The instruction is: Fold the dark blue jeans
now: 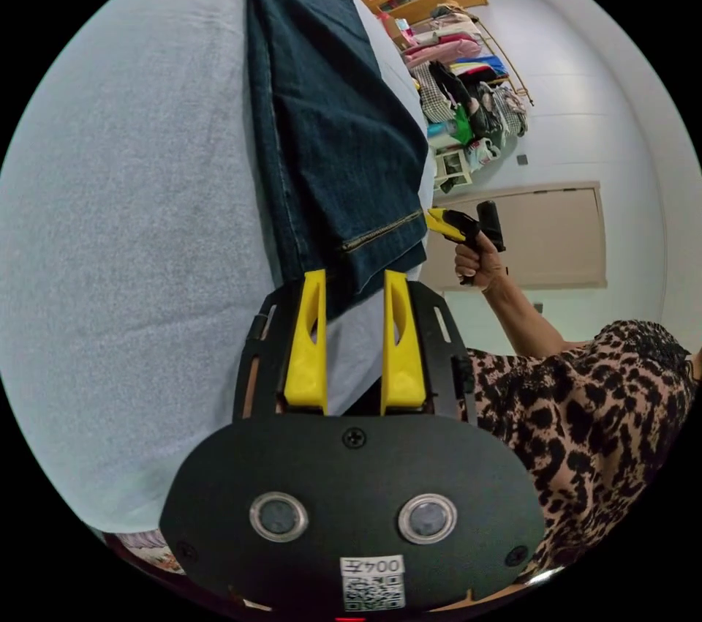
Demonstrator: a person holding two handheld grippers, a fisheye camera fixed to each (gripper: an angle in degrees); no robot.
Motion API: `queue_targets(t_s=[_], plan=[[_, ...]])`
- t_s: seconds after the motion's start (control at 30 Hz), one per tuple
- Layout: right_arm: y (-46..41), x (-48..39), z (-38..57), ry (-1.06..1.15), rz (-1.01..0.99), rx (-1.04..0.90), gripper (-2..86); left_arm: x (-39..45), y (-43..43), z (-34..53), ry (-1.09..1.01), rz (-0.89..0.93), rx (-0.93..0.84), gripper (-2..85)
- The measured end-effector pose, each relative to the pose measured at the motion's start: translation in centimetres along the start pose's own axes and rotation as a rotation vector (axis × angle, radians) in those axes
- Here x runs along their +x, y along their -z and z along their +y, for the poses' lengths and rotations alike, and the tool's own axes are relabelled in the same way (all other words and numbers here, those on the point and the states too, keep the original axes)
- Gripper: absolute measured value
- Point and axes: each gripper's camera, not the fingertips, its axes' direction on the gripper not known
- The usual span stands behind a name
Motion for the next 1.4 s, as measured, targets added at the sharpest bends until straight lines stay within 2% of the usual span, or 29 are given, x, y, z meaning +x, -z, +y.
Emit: queue_targets(t_s=[0.13,0.3,0.53,0.93,1.27,1.4], plan=[[-1.8,2.8,1.0,-0.025,-0.007,0.002,6.2,1.9,0.9,1.3,-0.014,0.009,-0.005,10.5],[-3.8,5.4,1.2,-0.068,-0.067,0.018,3.4,2.3,2.6,3.1,0.069,0.095,0.037,5.3],[-5.0,1.2,4.3,0.158,0.131,0.003,1.0,6.1,9.7,6.9,-0.012,0.036,0.066,3.0],[-11.3,5.1,5.9,0.155,0.303,-0.020,0.7,4.5,12.1,12.0,0.109,0.068,0.072,2.8],[-12.5,9.0,6.4,0.149,0.294,-0.160,1.9,4.6,16.4,15.5,0.109,0.021,0.051,3.8],[-8.9,11.5,5.5,0.124,0.077,-0.036,8.2,4.8,19.0,16.1,0.067,0.027,0.146,8.3]])
